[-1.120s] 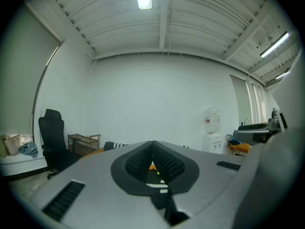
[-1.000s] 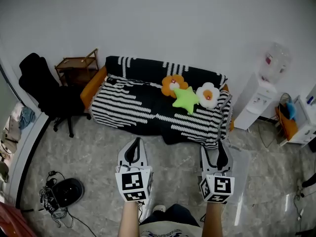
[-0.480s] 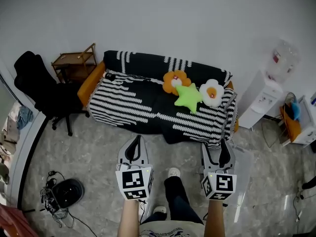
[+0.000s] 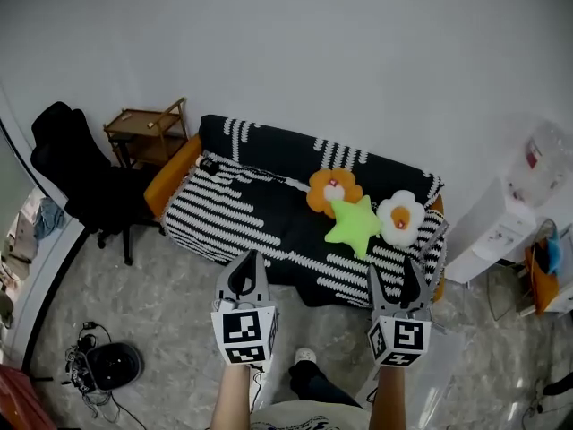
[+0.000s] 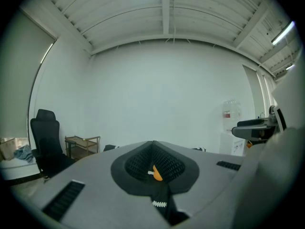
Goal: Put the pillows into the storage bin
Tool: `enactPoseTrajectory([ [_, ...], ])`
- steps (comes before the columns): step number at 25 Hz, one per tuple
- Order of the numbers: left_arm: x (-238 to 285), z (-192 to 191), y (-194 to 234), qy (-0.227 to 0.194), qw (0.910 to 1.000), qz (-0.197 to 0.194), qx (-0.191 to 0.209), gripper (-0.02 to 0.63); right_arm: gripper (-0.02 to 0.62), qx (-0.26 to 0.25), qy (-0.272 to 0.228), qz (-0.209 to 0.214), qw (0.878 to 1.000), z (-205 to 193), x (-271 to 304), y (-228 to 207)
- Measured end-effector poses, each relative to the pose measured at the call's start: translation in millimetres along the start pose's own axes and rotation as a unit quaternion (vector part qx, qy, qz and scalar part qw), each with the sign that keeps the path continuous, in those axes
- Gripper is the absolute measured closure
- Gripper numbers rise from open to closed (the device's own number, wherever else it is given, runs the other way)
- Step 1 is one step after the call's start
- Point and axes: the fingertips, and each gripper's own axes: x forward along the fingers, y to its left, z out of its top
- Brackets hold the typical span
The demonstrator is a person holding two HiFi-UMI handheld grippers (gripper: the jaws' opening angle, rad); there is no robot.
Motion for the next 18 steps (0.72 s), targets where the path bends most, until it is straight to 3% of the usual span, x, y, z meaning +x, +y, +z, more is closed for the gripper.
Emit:
enactPoseTrajectory([
  [7,103,27,-2,-0.006,0.9996,0.026,0.002,0.592,0.295,0.004,-0.009,0.023,1.000,12,115,-42],
  [18,225,6,22,0.031,0.9990,0.033,-0.001,0.592,0.295,0.016,0.020,0.026,0.999,-16,238,-63],
])
